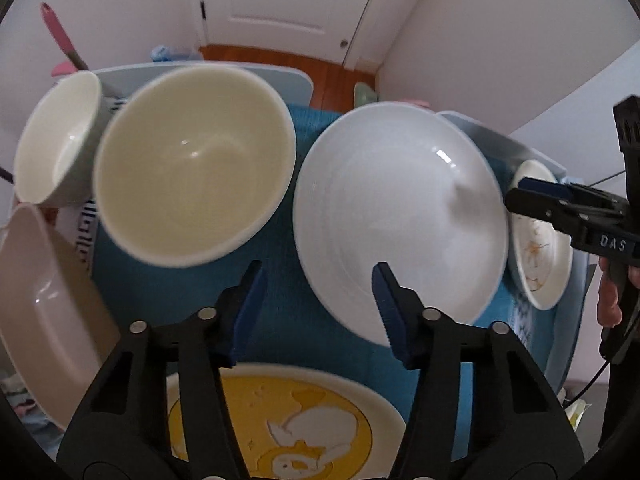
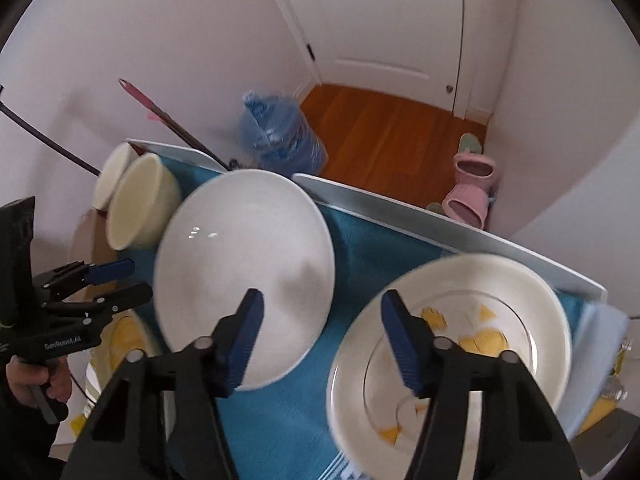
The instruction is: Organize plates and bowls
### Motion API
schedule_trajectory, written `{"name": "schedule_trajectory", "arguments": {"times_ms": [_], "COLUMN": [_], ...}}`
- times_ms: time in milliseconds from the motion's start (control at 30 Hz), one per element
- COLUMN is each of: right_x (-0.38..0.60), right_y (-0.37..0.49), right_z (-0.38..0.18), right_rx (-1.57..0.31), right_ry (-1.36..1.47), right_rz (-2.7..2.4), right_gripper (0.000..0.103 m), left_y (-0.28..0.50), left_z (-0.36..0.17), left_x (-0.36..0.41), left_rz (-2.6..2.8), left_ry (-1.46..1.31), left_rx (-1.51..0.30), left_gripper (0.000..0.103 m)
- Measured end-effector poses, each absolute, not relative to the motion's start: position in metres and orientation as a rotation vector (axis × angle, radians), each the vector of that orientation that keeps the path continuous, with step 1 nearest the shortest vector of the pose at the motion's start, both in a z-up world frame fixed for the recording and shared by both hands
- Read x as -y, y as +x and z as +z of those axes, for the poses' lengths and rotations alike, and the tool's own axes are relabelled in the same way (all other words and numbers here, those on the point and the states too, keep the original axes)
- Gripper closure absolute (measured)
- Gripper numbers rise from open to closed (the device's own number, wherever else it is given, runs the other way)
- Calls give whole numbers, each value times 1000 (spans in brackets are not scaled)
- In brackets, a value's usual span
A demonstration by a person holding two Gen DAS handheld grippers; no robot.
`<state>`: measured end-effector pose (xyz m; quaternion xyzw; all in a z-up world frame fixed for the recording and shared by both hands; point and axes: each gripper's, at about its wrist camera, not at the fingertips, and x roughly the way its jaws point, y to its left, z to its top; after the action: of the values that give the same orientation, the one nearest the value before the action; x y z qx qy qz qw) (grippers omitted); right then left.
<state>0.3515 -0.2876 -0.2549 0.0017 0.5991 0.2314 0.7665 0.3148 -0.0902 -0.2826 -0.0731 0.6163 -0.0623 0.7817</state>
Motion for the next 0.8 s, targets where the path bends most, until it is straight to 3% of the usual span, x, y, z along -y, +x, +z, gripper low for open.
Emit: {"name": "schedule_trajectory", "arguments": {"times_ms": [133,300,467,533,800], "right_x": [279,271,268,267,268], "right_y": [361,365,369,369,369], "right_z": [-273,-283,-290,-294,-299], "right_rx": [-1331,-1362,-1397,-1412,-1426], "right_ry": [-13,-90,-140,-158,-134], "right_rz": [539,544,545,552,570], "right_gripper": [67,74,82,86,88], "left_y": [322,324,319,318,315], "left_z": [-299,-308,-313,-313,-312], "left_x": [91,95,98,100,101], "left_rz": [-132,-138,-140,-147,-126], "left_ry": [-159,-149,-150,-148,-157], "left_rx": [-1366,-1396,-1412,-1408,-1402], "left_gripper": [59,70,72,79,82]}}
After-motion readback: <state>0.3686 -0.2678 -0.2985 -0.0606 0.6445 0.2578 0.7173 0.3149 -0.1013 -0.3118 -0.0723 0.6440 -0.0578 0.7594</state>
